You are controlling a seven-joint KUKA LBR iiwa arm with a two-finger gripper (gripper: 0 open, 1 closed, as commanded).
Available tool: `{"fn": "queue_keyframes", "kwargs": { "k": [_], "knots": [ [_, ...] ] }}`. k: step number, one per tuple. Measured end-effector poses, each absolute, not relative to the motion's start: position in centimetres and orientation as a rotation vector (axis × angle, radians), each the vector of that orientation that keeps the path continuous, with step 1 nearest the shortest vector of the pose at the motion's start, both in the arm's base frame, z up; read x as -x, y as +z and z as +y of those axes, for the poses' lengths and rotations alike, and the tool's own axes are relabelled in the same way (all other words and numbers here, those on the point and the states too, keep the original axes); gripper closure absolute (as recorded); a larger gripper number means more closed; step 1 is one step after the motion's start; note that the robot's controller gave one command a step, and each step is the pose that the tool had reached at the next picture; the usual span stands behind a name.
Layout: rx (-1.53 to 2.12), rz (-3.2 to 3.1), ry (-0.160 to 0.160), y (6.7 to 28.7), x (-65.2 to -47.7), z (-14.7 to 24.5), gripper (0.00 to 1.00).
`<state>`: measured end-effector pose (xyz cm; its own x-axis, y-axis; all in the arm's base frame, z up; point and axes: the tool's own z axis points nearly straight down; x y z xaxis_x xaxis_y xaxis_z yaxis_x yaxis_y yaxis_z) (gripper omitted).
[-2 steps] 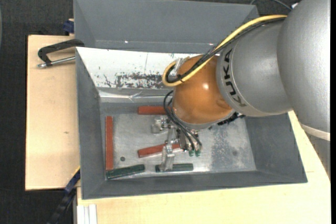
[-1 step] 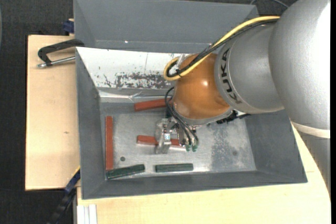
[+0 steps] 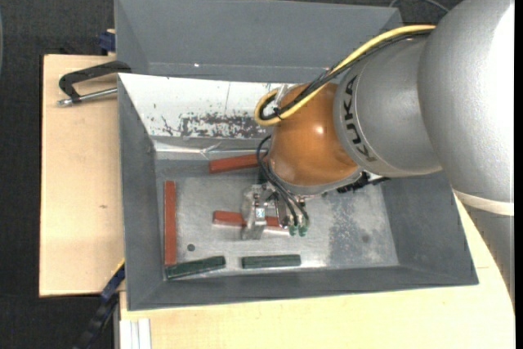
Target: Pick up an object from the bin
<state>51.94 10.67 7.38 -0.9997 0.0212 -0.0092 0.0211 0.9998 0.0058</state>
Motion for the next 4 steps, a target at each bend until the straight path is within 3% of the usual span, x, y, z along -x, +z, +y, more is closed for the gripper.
{"fn": "queue_keyframes", "kwargs": {
  "k": [1,2,3,4],
  "knots": [
    [0.019,3.137,0.002,7.5,-54.1,13.5,1.00],
    [0.061,3.137,0.007,8.6,-54.3,14.4,1.00],
    [0.076,3.135,0.003,23.0,-53.0,12.6,0.00],
    [0.076,3.135,0.003,23.2,-52.9,12.5,0.00]
  ]
}}
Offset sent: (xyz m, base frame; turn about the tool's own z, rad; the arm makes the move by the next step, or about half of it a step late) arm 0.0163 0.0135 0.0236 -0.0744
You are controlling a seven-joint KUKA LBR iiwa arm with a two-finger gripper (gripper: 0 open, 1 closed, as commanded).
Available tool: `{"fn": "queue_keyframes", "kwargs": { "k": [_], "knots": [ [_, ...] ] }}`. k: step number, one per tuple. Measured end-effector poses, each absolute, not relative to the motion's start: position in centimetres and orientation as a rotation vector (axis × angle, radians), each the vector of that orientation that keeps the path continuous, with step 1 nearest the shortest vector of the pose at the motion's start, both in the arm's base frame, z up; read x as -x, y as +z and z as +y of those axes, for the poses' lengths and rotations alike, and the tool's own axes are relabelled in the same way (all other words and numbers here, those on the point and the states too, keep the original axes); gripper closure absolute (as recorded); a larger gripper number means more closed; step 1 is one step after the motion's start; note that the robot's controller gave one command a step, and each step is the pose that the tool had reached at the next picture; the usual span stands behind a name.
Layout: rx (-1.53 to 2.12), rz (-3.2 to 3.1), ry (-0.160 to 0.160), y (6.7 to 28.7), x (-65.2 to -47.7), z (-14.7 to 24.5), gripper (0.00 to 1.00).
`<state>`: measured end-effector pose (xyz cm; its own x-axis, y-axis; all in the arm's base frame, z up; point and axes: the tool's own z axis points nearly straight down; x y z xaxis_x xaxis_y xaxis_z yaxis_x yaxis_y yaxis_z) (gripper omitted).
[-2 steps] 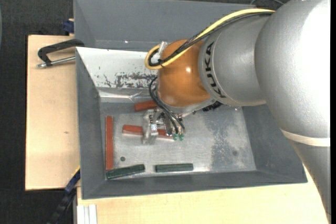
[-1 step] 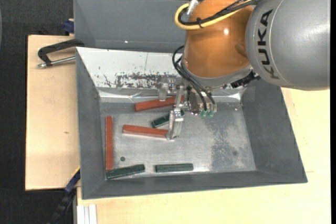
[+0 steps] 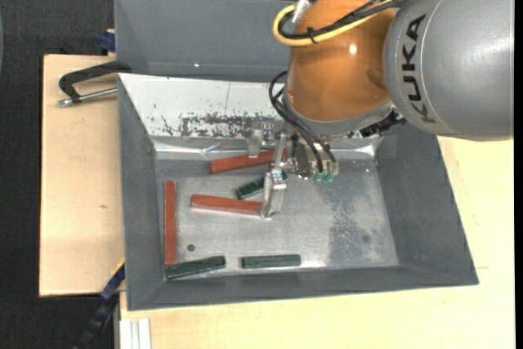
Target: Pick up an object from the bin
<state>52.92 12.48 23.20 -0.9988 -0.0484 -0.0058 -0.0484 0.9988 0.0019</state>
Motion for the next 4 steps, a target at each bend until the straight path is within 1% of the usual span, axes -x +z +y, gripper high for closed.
{"fn": "queue_keyframes", "kwargs": {
  "k": [1,2,3,4],
  "knots": [
    [0.077,3.130,0.005,19.0,-54.2,11.9,0.00],
    [0.086,3.131,0.004,12.2,-57.6,12.3,0.00],
    [0.299,3.127,0.004,8.1,-57.4,8.0,0.00],
    [0.194,3.133,-0.004,7.5,-57.0,9.8,0.00]
  ]
}}
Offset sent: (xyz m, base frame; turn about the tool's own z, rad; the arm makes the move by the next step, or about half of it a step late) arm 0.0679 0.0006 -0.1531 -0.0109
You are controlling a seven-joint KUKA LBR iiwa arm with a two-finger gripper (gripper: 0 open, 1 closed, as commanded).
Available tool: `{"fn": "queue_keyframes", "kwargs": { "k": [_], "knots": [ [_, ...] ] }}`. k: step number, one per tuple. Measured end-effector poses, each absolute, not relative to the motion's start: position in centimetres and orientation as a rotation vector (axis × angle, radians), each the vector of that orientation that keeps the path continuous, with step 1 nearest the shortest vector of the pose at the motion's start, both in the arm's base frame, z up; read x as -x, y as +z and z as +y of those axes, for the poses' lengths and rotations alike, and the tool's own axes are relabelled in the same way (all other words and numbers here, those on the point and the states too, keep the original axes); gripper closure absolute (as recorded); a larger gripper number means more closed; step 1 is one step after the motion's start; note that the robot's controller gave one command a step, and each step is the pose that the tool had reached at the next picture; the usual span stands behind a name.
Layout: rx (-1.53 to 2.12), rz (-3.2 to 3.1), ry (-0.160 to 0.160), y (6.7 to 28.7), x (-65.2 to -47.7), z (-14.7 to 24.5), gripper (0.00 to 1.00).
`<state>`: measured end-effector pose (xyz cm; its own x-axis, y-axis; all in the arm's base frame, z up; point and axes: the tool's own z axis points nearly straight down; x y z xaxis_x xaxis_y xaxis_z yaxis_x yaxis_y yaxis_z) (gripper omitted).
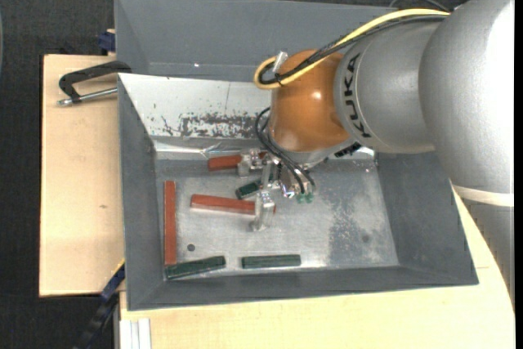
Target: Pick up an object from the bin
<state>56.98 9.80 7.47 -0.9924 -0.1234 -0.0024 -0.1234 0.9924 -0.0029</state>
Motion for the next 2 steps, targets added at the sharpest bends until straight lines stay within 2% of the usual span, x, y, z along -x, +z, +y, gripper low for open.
{"fn": "queue_keyframes", "kwargs": {
  "k": [1,2],
  "knots": [
    [0.189,3.132,0.002,7.11,-58.12,1.91,1.00],
    [0.190,3.132,0.002,7.11,-58.12,1.92,1.00]
  ]
}}
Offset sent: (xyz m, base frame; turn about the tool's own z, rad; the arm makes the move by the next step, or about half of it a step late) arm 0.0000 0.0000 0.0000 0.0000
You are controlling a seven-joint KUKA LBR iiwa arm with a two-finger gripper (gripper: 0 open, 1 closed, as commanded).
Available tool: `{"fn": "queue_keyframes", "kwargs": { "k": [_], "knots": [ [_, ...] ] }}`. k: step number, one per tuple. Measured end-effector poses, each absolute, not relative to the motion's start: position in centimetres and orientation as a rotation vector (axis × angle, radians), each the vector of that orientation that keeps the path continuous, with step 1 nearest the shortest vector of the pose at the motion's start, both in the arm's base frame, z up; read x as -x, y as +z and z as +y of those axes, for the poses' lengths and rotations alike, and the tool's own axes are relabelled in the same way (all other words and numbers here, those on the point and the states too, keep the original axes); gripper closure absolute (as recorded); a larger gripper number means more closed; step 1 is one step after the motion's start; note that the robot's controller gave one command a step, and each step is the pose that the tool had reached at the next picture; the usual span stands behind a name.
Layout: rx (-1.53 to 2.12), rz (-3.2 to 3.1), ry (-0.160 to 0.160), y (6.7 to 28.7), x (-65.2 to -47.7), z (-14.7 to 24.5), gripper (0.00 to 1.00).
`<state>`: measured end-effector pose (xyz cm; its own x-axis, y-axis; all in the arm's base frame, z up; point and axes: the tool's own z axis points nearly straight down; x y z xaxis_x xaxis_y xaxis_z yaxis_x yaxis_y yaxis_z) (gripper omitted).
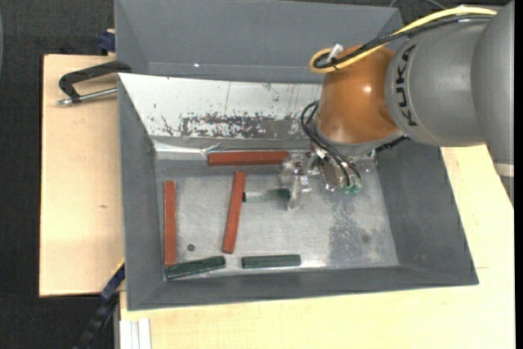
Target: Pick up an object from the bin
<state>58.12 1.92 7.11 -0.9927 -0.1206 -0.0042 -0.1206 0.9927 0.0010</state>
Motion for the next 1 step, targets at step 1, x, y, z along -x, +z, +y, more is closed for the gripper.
{"fn": "queue_keyframes", "kwargs": {
  "k": [1],
  "knots": [
    [0.195,3.127,0.001,23.02,-55.92,2.96,1.00]
  ]
}}
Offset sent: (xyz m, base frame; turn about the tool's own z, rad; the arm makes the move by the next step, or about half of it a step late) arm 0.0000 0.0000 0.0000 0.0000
